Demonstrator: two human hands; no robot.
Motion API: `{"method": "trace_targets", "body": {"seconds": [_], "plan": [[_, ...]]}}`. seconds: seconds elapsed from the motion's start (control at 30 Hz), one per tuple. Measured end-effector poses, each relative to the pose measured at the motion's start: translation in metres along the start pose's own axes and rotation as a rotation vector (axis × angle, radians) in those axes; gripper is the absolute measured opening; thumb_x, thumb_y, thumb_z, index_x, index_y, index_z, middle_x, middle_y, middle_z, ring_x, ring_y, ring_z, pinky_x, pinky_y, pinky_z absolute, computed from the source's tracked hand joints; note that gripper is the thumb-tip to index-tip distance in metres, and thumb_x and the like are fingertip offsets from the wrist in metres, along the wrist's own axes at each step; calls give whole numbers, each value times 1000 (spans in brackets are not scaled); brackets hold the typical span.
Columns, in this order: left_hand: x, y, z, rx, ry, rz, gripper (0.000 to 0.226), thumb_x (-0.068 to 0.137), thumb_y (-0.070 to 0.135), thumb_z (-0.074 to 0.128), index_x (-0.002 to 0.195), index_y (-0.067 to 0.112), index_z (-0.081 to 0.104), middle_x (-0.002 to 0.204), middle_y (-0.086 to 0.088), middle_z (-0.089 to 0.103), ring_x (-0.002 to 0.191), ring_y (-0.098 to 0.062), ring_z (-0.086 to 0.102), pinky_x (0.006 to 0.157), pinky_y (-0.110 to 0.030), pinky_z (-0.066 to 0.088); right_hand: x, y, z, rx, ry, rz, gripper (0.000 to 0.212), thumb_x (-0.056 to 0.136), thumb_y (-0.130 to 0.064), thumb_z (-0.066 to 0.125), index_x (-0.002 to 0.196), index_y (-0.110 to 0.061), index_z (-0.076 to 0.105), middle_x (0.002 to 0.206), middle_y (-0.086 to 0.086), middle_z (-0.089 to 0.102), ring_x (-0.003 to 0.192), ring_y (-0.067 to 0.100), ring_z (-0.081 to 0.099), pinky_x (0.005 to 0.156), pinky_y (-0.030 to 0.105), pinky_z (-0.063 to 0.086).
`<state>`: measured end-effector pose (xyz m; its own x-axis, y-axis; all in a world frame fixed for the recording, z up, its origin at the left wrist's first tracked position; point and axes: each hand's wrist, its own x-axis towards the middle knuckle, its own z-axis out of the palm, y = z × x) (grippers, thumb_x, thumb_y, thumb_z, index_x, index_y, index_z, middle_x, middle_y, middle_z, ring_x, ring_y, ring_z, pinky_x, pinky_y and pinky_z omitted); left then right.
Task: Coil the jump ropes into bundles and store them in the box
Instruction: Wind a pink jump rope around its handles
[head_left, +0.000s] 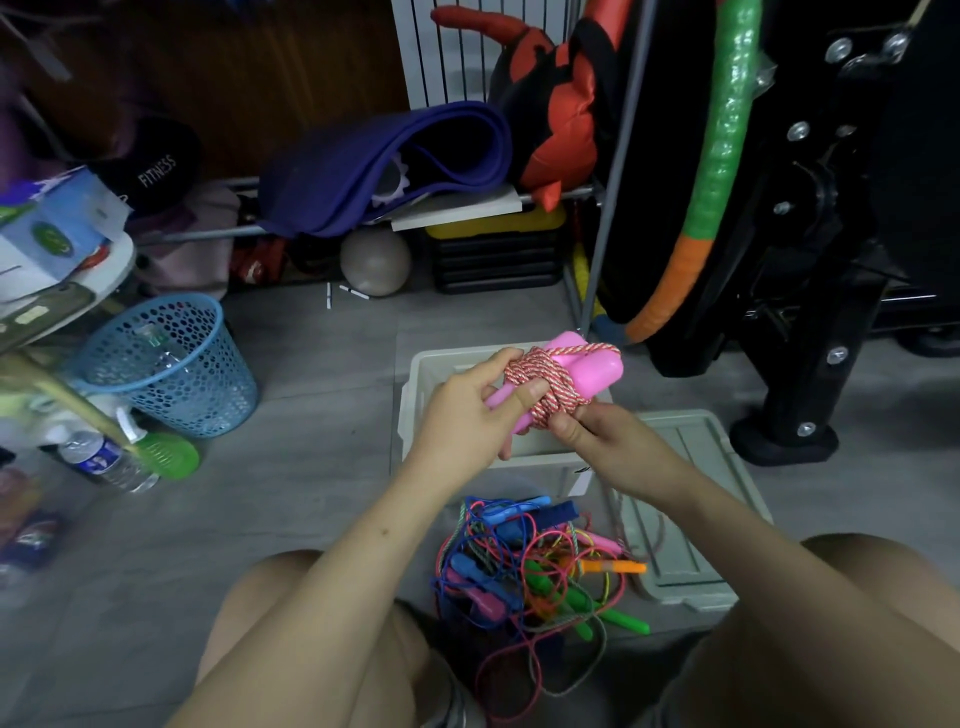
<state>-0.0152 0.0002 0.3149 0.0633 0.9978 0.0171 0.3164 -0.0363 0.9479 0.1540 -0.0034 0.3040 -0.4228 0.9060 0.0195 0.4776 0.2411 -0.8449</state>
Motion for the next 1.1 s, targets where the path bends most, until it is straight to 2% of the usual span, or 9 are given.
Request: {"method": "trace_targets", "body": {"seconds": [0.13,0.33,0.47,0.57,0.67,0.73,0.87,1.0,1.1], "plan": [[1,-2,3,43,10,3,40,91,32,59,129,22,55,65,2,62,36,-14,49,36,-15,34,2,1,4,-112,115,29,37,92,-42,40,73,-19,61,60,-6,45,59,13,44,57,25,32],[7,-6,4,98,95,-78,37,91,35,59,123,18,55,62,-1,61,32,-11,50,33,-15,32,-2,0,18,-495,177,79,45,95,-50,34,102,-18,63,89,9,68,87,30,61,64,33,39],[13,-6,-5,141,139,-101,35,93,35,55,124,19,51,57,-1,59,33,-9,51,36,-20,34,-11,-7,23,-563,232,-119,37,97,-42,40,109,-16,63,85,12,69,81,36,63,58,32,35],[11,-6,-4,215,48,-33,29,96,34,49,123,22,54,56,2,59,35,-11,52,39,-19,37,-8,-7,13,-584,378,-280,44,89,-46,38,88,-15,68,70,5,67,59,29,63,47,28,41],[6,-1,1,233,-69,39,31,99,29,44,128,24,53,62,-2,61,42,-15,54,43,-17,39,-5,-3,-1,-577,418,-354,52,89,-55,39,75,-14,68,66,2,65,58,27,61,47,27,41],[6,2,-3,224,-116,62,35,97,26,47,132,25,50,59,5,60,45,-14,53,47,-18,40,-4,-3,-7,-593,434,-407,57,88,-60,38,72,-15,69,65,1,64,60,25,60,50,27,38],[2,3,-10,303,-256,115,48,89,25,54,136,25,48,60,15,56,47,-7,54,56,-21,45,-4,-11,-20,-492,491,-385,45,67,-61,61,76,-17,63,63,-5,62,58,11,55,54,24,38],[-7,10,-6,291,-409,137,41,87,25,59,128,29,53,75,10,65,53,0,59,54,-15,44,-8,-19,-39,-218,285,-171,35,55,-54,75,69,-26,60,61,-7,62,57,3,54,57,27,44],[-13,9,1,380,-458,180,34,74,49,64,107,45,57,82,16,65,73,4,60,68,-20,48,-9,-19,-51,90,-22,-146,22,63,-26,79,74,-15,62,68,-6,64,65,2,56,62,19,46]]}}
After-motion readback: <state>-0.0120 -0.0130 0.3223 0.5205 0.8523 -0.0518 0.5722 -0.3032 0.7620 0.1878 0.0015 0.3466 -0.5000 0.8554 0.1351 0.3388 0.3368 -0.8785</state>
